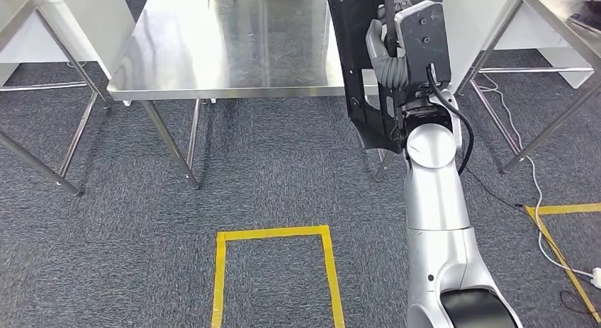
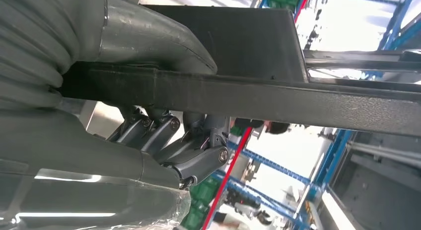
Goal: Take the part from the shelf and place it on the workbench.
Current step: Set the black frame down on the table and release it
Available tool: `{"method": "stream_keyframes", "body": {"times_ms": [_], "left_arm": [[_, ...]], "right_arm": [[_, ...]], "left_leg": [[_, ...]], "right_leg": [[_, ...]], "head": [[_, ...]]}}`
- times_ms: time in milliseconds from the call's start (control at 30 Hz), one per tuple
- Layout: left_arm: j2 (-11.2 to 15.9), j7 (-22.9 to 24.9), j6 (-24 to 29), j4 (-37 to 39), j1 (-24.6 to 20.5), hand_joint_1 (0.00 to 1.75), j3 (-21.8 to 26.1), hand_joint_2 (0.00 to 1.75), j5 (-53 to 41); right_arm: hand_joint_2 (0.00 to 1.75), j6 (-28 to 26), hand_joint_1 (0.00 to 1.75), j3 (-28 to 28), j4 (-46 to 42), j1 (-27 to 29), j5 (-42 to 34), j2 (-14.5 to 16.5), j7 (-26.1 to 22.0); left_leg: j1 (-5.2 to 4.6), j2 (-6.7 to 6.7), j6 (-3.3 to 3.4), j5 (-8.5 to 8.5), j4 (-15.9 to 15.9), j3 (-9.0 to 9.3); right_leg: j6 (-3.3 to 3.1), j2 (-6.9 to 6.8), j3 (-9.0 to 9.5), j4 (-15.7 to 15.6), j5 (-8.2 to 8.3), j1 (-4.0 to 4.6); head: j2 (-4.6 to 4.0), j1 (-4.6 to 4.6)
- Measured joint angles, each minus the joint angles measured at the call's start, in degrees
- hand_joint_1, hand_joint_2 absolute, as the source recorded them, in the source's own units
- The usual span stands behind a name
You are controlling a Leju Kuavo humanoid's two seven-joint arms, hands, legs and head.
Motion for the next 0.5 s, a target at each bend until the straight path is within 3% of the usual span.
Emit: {"method": "stream_keyframes", "body": {"times_ms": [67, 100, 167, 233, 267, 333, 500], "left_arm": [[0.01, -0.07, 0.11, -0.01, -0.01, 0.0, 0.27, 1.75, 0.18], [-0.02, -0.11, 0.2, 0.0, 0.01, 0.0, 0.39, 1.75, 0.23], [-0.08, -0.27, 0.4, 0.0, 0.04, 0.0, 0.61, 1.75, 0.28], [-0.15, -0.42, 0.57, 0.0, 0.04, 0.0, 0.72, 1.75, 0.32], [-0.17, -0.47, 0.61, 0.0, 0.06, 0.0, 0.73, 1.75, 0.34], [-0.14, -0.56, 0.68, -0.01, 0.2, 0.0, 0.75, 1.75, 0.33], [0.05, -0.99, 0.72, -0.01, 0.32, 0.0, 0.79, 1.75, -0.64]], "right_arm": [[1.75, 0.28, 1.75, 0.0, 0.26, 0.16, -0.01, -0.18, 0.1], [1.75, 0.41, 1.75, -0.01, 0.38, 0.23, -0.06, -0.27, 0.15], [1.75, 0.6, 1.75, -0.03, 0.52, 0.28, -0.15, -0.4, 0.22], [1.75, 0.79, 1.75, -0.03, 0.54, 0.23, -0.2, -0.42, 0.22], [1.75, 0.87, 1.75, -0.03, 0.56, 0.23, -0.22, -0.42, 0.22], [1.75, 0.97, 1.75, -0.04, 0.62, 0.25, -0.25, -0.41, 0.23], [1.75, 1.04, 1.75, -0.15, 0.76, 0.29, -0.25, -0.64, 0.21]], "left_leg": [[-0.16, -0.73, 0.11, -0.05, 0.01, 0.02], [-0.26, -1.11, 0.13, -0.06, 0.02, 0.04], [-0.42, -1.8, 0.11, -0.07, 0.04, 0.13], [-0.63, -2.29, -0.03, -0.14, 0.12, 0.15], [-0.77, -2.45, -0.12, -0.24, 0.23, 0.12], [-0.91, -2.52, -0.07, -0.45, 0.39, 0.04], [-0.52, -2.32, -0.4, -0.4, 0.18, 0.19]], "right_leg": [[0.15, 0.48, -3.17, 5.4, -1.32, 0.13], [0.39, 0.59, -3.63, 5.65, -0.89, 0.24], [0.87, 0.69, -1.41, -0.1, 2.13, 0.43], [0.56, 0.89, 2.09, -7.91, 5.37, 0.68], [0.22, 0.97, 3.14, -10.22, 6.3, 0.75], [-0.27, 1.01, 3.62, -11.14, 6.8, 0.73], [-0.51, 1.19, 3.61, -11.12, 6.93, 0.99]], "head": [[0.01, 0.05], [0.01, 0.07], [0.01, 0.08], [0.01, 0.07], [0.01, 0.06], [-0.01, 0.02], [0.01, 0.03]]}}
